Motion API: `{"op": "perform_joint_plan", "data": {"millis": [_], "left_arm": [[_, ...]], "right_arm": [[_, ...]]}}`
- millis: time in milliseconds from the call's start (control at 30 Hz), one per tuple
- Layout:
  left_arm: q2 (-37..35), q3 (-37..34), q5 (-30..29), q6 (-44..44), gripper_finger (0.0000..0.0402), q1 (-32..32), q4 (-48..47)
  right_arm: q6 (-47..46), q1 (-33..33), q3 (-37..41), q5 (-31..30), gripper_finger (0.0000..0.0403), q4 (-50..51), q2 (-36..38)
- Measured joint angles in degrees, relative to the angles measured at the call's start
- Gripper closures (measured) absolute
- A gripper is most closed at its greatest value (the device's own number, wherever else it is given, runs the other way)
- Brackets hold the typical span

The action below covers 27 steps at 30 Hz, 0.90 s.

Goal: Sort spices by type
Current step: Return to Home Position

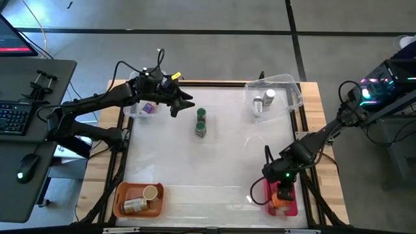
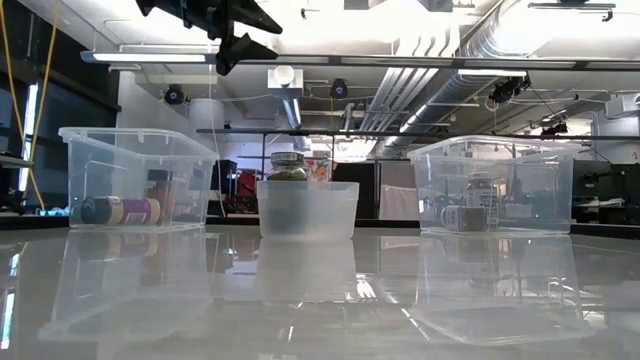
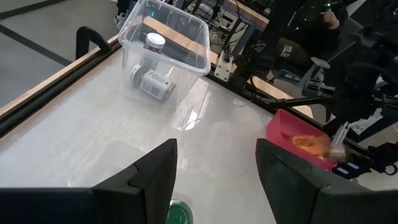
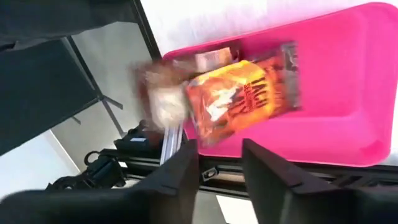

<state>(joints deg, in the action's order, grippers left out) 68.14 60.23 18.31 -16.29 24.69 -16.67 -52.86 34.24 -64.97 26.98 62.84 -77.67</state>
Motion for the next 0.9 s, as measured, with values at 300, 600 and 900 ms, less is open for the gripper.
{"op": "perform_joint_plan", "data": {"millis": [300,600,900], "left_arm": [[-1.17,-0.04,0.04,3.2,0.0197,1.94,-0.05],[-11.44,2.49,0.81,3.05,0.0197,7.64,-4.03],[-26.54,-8.81,2.64,-1.79,0.0218,0.9,4.04]], "right_arm": [[0.89,-2.24,-3.51,2.46,0.0219,3.6,0.3],[2.97,-11.37,-14.41,-30.86,0.022,3.37,0.49],[16.48,-27.57,-14.01,-53.29,0.0238,-29.47,0.48]]}}
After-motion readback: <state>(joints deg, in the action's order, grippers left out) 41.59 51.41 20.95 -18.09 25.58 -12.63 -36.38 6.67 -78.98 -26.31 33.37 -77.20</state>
